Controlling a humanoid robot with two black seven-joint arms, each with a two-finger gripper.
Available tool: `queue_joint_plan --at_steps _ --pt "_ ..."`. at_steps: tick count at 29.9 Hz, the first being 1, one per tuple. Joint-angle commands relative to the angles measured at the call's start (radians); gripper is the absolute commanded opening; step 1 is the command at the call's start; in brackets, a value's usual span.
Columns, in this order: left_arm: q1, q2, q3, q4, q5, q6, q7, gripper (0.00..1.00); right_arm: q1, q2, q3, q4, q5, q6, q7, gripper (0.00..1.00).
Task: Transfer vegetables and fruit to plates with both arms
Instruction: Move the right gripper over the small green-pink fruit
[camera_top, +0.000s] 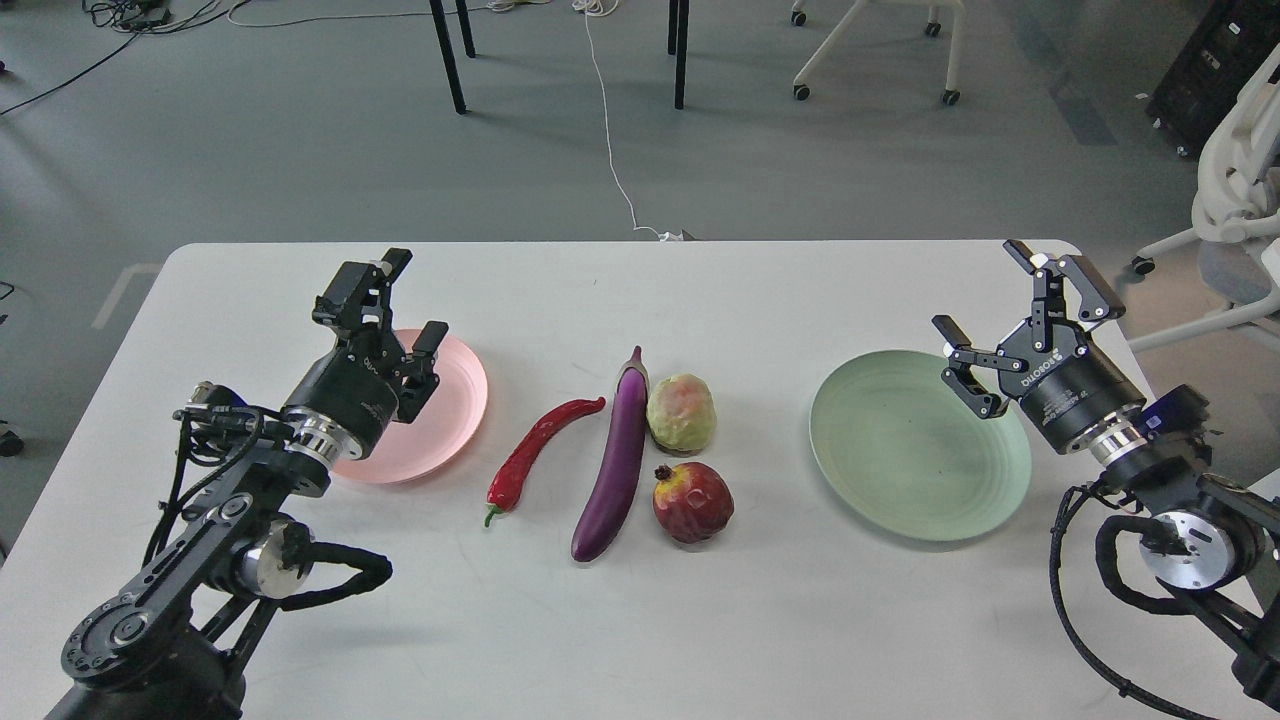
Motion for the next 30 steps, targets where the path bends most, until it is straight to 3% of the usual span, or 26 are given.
queue_joint_plan --at_steps 1,6,10,18,23,30 --pt "0.011 -0.002 0.009 -0.012 0.005 0.003 0.001 0.98 -0.003 -0.001 0.004 0.003 -0.002 0.000 0.000 0.99" --pt "0.005 0.005 0.007 -0.011 -0.004 -0.003 0.002 0.98 0.031 -0.010 -0.004 0.003 -0.019 0.006 0.000 0.99" --pt "-0.005 0.024 -0.005 -0.014 -0.006 -0.008 -0.002 0.98 0.212 -0.074 -0.083 0.001 -0.095 0.029 0.000 0.99" --pt "-0.006 0.050 -0.005 -0.080 -0.009 -0.008 -0.004 0.99 0.825 -0.103 -0.626 -0.011 -0.517 0.072 0.000 0.99" --pt "0.003 0.053 0.000 -0.138 -0.009 -0.008 -0.013 0.99 1.066 0.063 -0.908 -0.054 -0.828 0.072 0.000 0.99" --pt "0.028 0.051 0.000 -0.164 -0.007 -0.008 -0.030 0.99 1.139 0.223 -1.081 -0.126 -1.141 0.072 0.000 0.99"
